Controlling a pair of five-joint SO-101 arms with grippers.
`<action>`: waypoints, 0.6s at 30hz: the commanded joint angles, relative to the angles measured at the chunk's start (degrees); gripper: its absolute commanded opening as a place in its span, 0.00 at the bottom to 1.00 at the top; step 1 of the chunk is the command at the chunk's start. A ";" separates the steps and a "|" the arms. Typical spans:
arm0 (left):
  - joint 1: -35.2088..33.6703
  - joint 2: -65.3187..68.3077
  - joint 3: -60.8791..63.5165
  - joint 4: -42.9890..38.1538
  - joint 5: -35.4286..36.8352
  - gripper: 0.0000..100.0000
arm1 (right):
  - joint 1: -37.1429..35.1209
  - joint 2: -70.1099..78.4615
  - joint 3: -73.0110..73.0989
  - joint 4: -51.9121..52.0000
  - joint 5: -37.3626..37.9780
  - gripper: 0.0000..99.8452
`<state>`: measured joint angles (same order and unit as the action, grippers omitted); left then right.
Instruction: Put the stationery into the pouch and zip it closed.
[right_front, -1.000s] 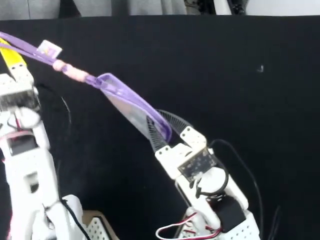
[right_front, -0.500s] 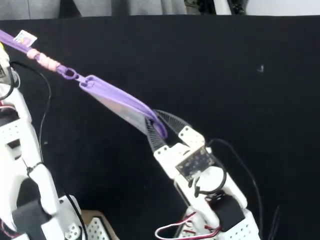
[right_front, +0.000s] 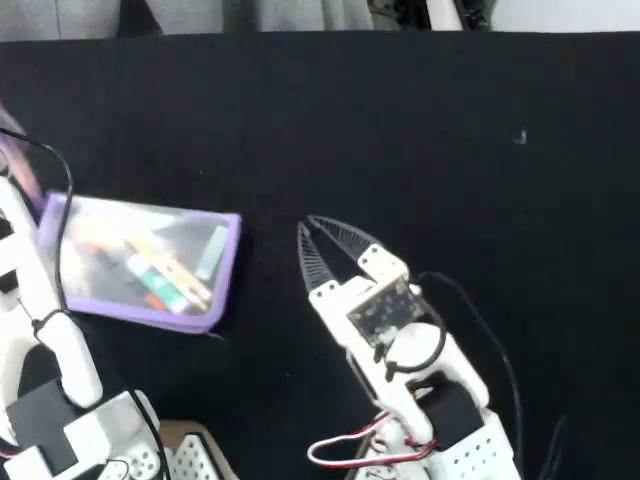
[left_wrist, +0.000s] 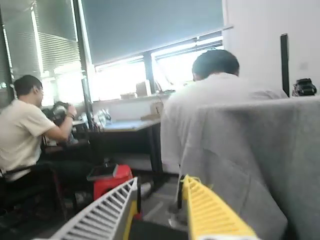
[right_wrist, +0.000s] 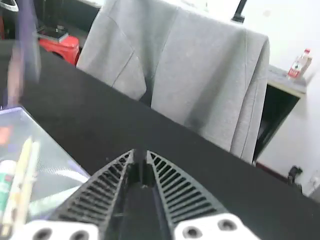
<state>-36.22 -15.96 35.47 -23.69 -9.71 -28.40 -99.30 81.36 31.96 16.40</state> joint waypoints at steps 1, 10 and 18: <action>3.65 -6.68 0.31 7.30 0.44 0.17 | 1.05 3.03 -0.48 -2.99 -0.44 0.01; 12.62 -19.34 -0.13 30.15 0.44 0.18 | 1.32 3.47 -0.22 -3.16 -3.69 0.01; 13.41 -32.09 -0.22 52.22 0.44 0.17 | 1.32 3.47 -0.04 -2.81 -3.69 0.02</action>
<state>-22.95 -42.24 36.53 19.47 -9.71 -28.40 -96.22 81.45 30.11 13.23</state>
